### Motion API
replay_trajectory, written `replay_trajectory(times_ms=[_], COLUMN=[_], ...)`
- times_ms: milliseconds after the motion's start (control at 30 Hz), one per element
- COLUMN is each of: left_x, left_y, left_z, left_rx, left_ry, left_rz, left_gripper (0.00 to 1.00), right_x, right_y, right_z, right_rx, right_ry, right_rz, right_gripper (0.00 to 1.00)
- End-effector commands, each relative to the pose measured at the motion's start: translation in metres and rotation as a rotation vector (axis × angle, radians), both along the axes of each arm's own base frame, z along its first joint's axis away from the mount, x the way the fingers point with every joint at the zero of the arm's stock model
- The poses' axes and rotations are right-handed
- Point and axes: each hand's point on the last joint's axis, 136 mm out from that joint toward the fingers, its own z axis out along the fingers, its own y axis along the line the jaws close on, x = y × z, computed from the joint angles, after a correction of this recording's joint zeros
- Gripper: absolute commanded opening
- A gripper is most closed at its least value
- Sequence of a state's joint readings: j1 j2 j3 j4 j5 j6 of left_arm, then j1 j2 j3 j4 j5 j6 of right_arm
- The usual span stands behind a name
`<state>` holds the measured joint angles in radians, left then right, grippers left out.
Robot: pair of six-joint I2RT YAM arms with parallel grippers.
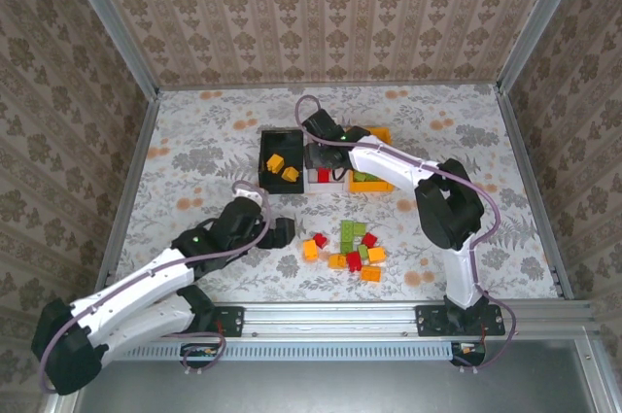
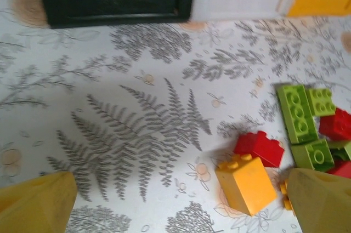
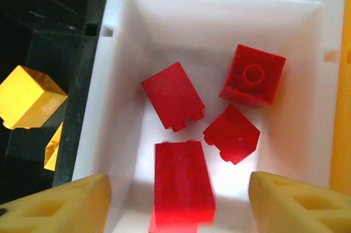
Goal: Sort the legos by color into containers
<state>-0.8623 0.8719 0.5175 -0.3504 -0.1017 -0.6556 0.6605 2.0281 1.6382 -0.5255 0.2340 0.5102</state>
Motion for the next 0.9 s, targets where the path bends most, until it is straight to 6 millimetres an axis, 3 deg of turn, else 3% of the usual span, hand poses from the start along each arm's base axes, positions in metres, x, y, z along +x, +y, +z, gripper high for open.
replay_trajectory(times_ms=[0, 200, 300, 500, 667, 867], left_x=[-0.008, -0.035, -0.041, -0.030, -0.022, -0.016], left_y=[-0.021, -0.066, -0.077, -0.072, -0.061, -0.063], left_z=[-0.008, -0.036, -0.050, -0.073, -0.087, -0.086], left_rx=[0.020, 0.134, 0.238, 0.364, 0.374, 0.351], left_ry=[-0.004, 0.034, 0.031, 0.030, 0.064, 0.062], left_rz=[-0.089, -0.254, -0.294, -0.230, -0.191, -0.189], left_gripper=[1.00, 1.00, 1.00, 0.95, 0.81, 0.60], right_x=[0.001, -0.013, -0.019, -0.028, -0.033, -0.035], right_y=[-0.006, -0.018, -0.025, -0.034, -0.039, -0.041], right_z=[0.025, 0.035, 0.035, 0.044, 0.054, 0.059], right_rx=[0.020, 0.053, 0.060, 0.084, 0.102, 0.111], right_ry=[-0.035, -0.066, -0.068, -0.090, -0.111, -0.125], right_rz=[-0.025, -0.035, -0.040, -0.044, -0.043, -0.043], right_gripper=[0.74, 0.76, 0.76, 0.76, 0.77, 0.76])
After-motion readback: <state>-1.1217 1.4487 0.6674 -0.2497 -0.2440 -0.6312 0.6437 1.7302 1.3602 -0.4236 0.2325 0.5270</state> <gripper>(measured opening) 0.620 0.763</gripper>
